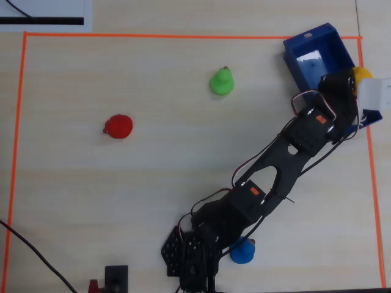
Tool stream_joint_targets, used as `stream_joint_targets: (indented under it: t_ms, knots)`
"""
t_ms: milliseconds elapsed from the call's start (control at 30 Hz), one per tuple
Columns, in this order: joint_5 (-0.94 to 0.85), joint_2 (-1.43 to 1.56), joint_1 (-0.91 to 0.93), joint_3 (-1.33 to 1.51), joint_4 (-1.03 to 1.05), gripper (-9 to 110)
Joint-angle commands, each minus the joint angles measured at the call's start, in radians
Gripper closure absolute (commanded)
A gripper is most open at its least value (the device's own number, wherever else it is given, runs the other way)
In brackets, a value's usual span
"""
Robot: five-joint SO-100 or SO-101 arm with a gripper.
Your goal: Grasp yellow duck and put it into box.
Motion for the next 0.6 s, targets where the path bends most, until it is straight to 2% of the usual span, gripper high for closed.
stream_joint_targets:
  t_ms: [0,167,333,567]
  knots:
    - [-0.035,-0.124,0.029,-0.196,-0.061,101]
    - [-0.087,-0.216,0.044,-0.146,-0.158,101]
    - [-0.196,-0.225,0.048,0.044,-0.298,101]
    - [-0.267,-0.224,0.041,0.13,-0.347,101]
